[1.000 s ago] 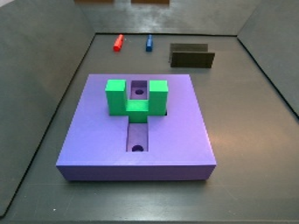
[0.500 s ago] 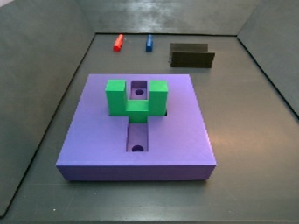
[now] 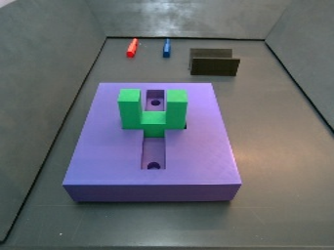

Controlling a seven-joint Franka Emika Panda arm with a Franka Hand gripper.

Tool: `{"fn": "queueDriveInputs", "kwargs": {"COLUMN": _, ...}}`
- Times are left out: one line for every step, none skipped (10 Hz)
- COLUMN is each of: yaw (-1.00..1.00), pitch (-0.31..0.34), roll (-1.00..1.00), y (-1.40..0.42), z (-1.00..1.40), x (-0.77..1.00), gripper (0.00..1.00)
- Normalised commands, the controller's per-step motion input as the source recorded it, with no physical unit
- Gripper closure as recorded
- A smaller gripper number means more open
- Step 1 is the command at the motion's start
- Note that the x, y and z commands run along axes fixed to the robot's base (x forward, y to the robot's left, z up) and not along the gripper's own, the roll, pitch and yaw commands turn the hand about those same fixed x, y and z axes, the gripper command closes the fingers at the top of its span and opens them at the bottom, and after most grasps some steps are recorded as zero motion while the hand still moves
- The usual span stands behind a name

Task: Pick up the brown object. Move up. Move to above the board. Insert the brown object.
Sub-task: Insert the brown object.

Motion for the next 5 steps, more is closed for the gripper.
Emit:
{"fn": "queueDriveInputs", "kwargs": {"yaw": -0.03, "pitch": -0.003, "roll": 0.0, "y": 0.08, "z": 0.0, "x": -0.11, "gripper": 1.0}}
{"fn": "queueDriveInputs", "kwargs": {"yaw": -0.53, "pitch": -0.234, "roll": -0.06, "y": -0.38, "z": -0.25, "x": -0.26, "gripper": 1.0}}
{"fn": "queueDriveInputs", "kwargs": {"yaw": -0.77, "pitch": -0.311, "roll": -0.16, "y": -0.26, "z": -0.31, "x": -0.09, "gripper": 1.0}}
{"fn": "queueDriveInputs", "kwargs": {"yaw": -0.96, "pitch": -0.247, "roll": -0.15, "y": -0.08, "z": -0.21, "x": -0.03, "gripper": 1.0}}
{"fn": "queueDriveInputs", "kwargs": {"yaw": -0.98, "pitch": -0.25, "roll": -0.15, "y": -0.05, "z": -0.22, "x": -0.03, "gripper": 1.0}}
